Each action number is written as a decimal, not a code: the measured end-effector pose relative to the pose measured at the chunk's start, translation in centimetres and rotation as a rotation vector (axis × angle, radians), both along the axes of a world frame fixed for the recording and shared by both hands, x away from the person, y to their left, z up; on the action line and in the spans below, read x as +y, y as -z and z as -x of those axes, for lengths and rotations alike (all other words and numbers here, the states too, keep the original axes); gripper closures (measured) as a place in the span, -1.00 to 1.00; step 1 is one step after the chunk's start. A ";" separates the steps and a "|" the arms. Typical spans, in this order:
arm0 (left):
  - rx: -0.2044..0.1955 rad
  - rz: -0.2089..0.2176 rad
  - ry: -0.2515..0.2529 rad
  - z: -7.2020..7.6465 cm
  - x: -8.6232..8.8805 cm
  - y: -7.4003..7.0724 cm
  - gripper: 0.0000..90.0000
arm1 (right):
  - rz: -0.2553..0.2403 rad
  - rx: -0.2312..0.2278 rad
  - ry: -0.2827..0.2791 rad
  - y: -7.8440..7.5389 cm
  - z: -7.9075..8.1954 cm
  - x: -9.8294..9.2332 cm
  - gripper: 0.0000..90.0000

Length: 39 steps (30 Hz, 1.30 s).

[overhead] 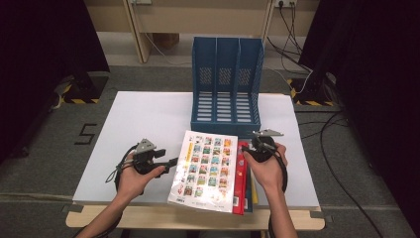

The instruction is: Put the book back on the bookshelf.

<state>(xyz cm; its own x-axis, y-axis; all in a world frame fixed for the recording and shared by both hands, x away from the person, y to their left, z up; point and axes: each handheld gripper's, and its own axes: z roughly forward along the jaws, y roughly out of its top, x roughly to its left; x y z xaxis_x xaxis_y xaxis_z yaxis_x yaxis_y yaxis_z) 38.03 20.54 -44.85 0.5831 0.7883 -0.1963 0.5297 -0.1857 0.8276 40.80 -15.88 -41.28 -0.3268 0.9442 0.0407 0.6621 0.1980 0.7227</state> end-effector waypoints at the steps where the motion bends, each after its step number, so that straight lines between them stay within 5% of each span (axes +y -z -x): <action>1: 0.008 0.000 0.006 -0.1 -0.2 0.0 -0.22 | -0.003 0.003 -0.002 0.0 0.0 0.1 0.13; 17: 0.081 0.017 0.038 -1.2 -2.1 0.3 -0.17 | -0.075 0.069 -0.046 0.9 -1.0 1.8 0.14; 26: 0.127 0.056 0.050 -2.2 -2.9 0.5 -0.16 | -0.163 0.135 -0.074 1.4 -0.9 2.8 0.12; 39: 0.188 0.086 0.034 -2.7 -3.2 0.9 -0.13 | -0.117 0.154 -0.070 1.2 0.3 3.8 0.11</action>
